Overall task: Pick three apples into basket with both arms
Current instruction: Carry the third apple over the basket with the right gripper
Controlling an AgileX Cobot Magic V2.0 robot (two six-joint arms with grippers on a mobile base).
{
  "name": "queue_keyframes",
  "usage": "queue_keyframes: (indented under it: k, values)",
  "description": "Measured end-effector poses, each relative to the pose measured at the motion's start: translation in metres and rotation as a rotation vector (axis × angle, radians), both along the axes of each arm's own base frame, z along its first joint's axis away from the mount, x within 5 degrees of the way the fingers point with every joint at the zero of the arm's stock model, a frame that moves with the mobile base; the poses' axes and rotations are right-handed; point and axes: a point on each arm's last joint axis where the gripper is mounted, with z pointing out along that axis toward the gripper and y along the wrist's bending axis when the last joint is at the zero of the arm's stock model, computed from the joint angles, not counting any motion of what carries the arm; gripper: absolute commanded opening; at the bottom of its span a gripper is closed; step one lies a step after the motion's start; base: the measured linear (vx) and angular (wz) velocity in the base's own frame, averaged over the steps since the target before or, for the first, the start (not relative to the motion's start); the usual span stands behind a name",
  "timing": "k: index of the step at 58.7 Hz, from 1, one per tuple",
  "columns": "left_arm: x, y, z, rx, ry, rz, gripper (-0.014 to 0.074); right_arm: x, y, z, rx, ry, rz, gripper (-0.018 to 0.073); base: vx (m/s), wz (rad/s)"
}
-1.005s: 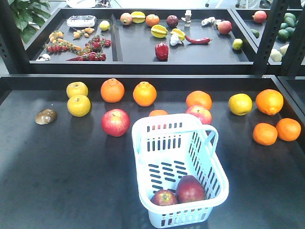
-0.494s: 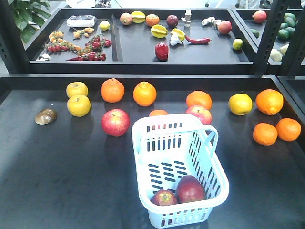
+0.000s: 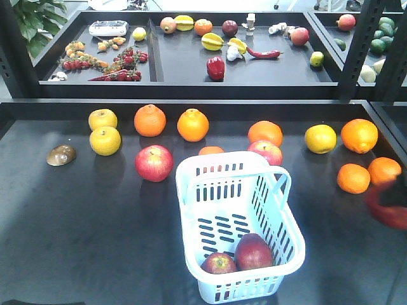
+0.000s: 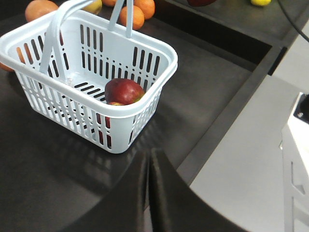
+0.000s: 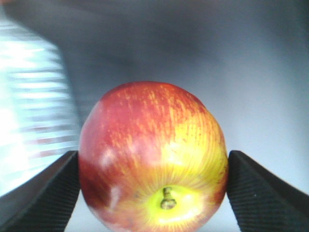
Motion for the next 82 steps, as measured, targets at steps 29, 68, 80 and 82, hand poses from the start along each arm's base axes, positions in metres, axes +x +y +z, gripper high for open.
queue_keyframes:
  k: [29,68,80,82]
  values:
    - [0.000,0.000,0.001,-0.017,0.003,0.008,-0.0006,-0.021,0.131,0.006,0.030,-0.136,0.442,0.0144,0.00,0.00]
    - [0.000,0.000,0.001,-0.017,0.003,0.008,-0.0006,0.006,0.172,-0.026,0.045,-0.185,0.444,0.0670,0.00,0.00]
    - [0.000,0.000,0.001,-0.017,0.003,0.008,-0.0006,-0.016,0.168,-0.002,0.053,-0.208,0.508,0.0323,0.00,0.00]
    - [0.000,0.000,0.001,-0.017,0.003,0.008,-0.0006,-0.022,0.167,0.004,0.057,-0.217,0.526,0.0235,0.00,0.00]
